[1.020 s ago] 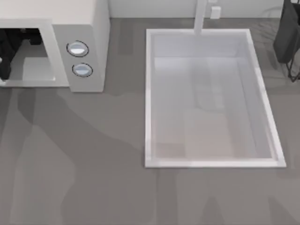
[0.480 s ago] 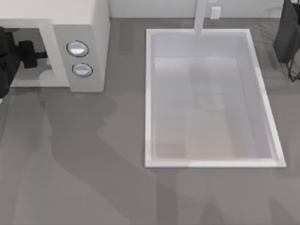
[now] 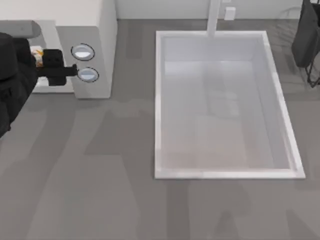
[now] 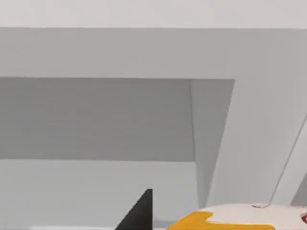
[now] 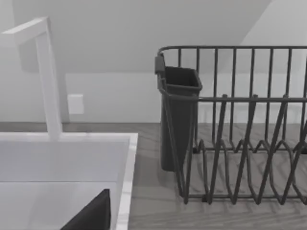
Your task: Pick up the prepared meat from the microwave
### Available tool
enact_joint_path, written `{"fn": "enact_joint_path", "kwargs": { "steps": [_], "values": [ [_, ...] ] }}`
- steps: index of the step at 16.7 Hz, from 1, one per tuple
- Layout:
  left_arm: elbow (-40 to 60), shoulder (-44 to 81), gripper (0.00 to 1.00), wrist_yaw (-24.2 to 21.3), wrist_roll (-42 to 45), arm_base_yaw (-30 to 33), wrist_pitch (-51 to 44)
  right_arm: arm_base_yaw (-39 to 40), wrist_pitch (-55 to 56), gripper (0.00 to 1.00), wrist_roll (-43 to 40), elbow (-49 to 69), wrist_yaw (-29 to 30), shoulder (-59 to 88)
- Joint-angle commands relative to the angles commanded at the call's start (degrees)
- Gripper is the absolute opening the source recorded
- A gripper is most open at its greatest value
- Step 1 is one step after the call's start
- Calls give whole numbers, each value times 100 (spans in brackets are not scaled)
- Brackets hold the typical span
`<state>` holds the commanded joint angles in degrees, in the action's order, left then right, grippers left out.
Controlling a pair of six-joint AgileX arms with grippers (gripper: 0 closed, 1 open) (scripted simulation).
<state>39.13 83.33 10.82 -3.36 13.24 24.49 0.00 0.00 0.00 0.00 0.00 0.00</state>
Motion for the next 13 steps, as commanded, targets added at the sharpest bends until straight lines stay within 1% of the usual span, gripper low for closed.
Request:
{"fn": "enact_joint_path", "kwargs": {
  "steps": [5,8,10,13],
  "values": [
    [-116,-117,0,27,-10,24,-56,0,0,100,0,0,0,0],
    [-142,65,0,40,4,-46,44,0,0,100,0,0,0,0],
    [-211,383,0,41,2,-32,371,0,0,100,0,0,0,0],
    [-403,1160,0,36,-2,-7,1318,0,0,100,0,0,0,0]
  ]
}}
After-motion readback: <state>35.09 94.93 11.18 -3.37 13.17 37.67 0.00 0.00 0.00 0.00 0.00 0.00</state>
